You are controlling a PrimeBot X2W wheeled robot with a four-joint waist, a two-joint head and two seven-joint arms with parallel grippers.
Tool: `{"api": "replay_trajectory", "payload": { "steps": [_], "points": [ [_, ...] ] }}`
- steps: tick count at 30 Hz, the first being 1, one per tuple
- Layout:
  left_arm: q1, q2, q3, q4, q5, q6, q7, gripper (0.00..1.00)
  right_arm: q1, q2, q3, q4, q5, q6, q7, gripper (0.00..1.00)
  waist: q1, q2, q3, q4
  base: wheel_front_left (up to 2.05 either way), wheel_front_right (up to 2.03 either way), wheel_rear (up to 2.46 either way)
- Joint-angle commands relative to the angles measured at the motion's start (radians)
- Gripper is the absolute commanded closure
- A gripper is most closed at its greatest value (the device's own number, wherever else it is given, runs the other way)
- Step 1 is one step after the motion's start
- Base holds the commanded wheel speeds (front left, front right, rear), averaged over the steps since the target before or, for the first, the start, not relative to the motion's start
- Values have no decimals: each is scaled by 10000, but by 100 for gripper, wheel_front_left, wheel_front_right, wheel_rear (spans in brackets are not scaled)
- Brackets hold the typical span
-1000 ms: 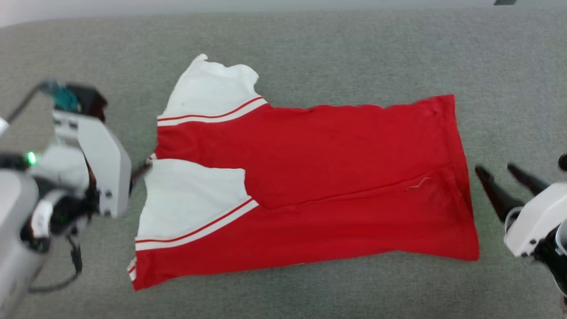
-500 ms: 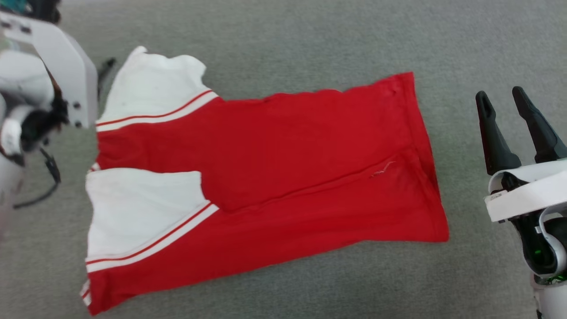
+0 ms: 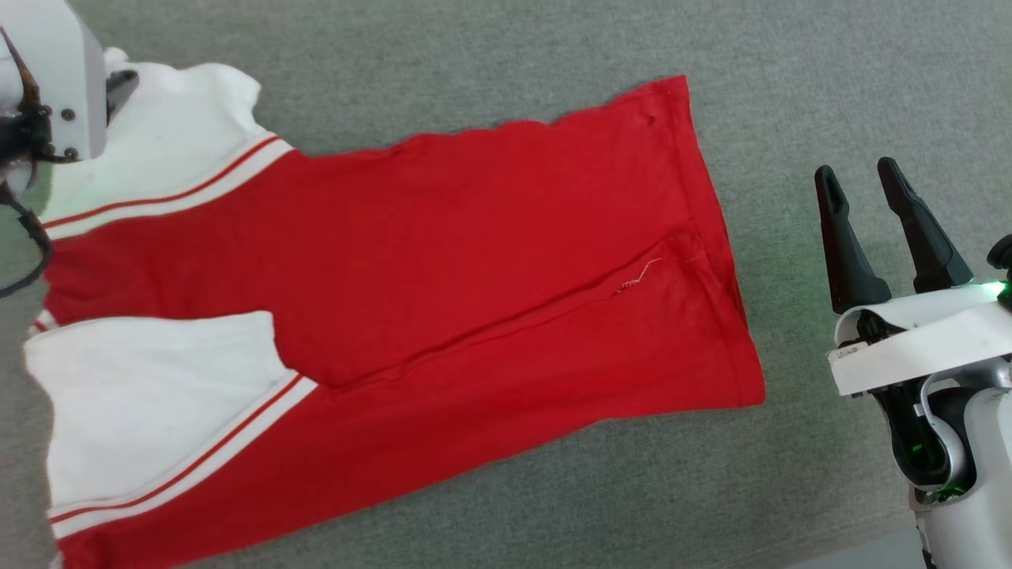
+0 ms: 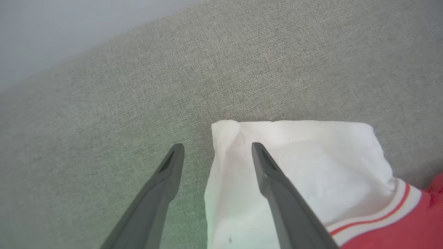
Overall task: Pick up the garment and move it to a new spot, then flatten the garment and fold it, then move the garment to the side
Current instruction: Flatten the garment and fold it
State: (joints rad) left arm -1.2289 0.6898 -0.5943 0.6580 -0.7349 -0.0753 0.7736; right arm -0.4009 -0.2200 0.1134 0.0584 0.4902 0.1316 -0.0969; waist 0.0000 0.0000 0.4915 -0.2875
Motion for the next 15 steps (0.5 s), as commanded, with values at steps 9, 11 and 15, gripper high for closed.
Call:
{"api": "replay_trajectory", "payload": {
  "steps": [9,11,15],
  "points": [
    [-205,-255,-230,1374,-118,214,957,100,-324,-54,82,262,192,-20,248,0,0,0,359,-175,0,0,0],
    [-239,-284,-256,1413,-76,231,902,100,-472,-48,164,234,309,-18,575,0,0,0,366,-147,0,0,0],
    [-407,-410,-297,1423,-74,180,839,100,-1026,-105,435,163,312,-20,1435,0,0,0,390,-30,0,0,0]
  ]
}}
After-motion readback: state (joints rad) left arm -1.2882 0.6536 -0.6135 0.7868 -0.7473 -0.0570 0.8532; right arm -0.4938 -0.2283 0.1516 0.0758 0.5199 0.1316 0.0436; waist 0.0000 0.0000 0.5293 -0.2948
